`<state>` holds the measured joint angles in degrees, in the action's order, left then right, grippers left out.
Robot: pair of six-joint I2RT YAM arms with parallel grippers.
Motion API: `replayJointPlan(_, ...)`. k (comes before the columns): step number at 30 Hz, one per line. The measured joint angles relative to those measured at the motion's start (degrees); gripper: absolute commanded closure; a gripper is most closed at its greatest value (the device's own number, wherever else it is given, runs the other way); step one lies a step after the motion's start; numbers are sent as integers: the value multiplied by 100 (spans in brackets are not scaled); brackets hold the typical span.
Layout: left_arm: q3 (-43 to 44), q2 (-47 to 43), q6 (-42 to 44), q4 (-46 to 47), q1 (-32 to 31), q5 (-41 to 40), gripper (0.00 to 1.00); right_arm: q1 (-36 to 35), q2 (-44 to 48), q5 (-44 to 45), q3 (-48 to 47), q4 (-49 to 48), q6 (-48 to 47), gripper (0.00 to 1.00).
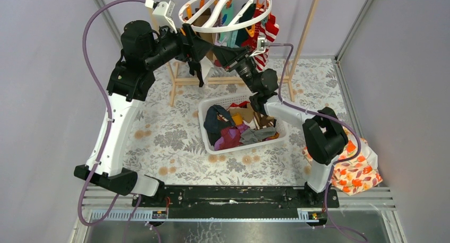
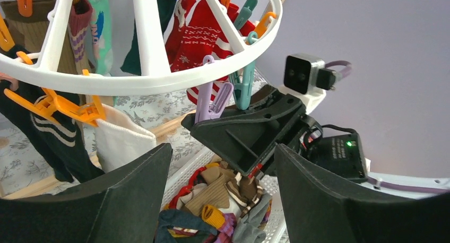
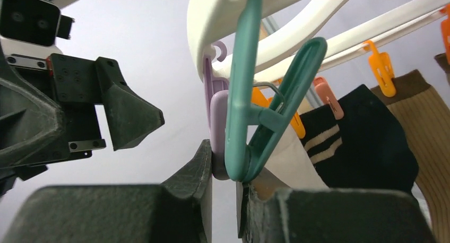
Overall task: Clip the socks to the hanger
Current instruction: Open the clamp at the hanger.
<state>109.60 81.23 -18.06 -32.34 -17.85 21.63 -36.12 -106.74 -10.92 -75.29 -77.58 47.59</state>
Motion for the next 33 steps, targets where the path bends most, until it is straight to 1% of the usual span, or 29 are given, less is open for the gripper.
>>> replayJointPlan(6, 13, 68, -2, 17, 0, -2, 22, -466, 546, 905, 59, 850, -1051, 100)
replayJointPlan(11, 144, 278, -7, 15, 0, -2, 22, -750, 688, 1521, 13, 1279, -1827, 100)
replayJointPlan(16, 420, 511, 68, 17, -26, -9, 22, -887, 688, 1847, -79, 1714, -2385, 100)
replayJointPlan(21, 566, 662, 297, 20, -149, -55, 23, -968, 688, 1969, -240, 1928, -2736, 100)
replayJointPlan(24, 584, 734, 444, 24, -229, -118, 26, -988, 688, 2004, -284, 1987, -2883, 100)
replayJointPlan(30, 605, 896, 621, 31, -249, -232, 38, -997, 688, 2044, -302, 2159, -3082, 100)
replayJointPlan(33, 605, 951, 686, 39, -264, -291, 41, -997, 688, 2041, -339, 2218, -3143, 100)
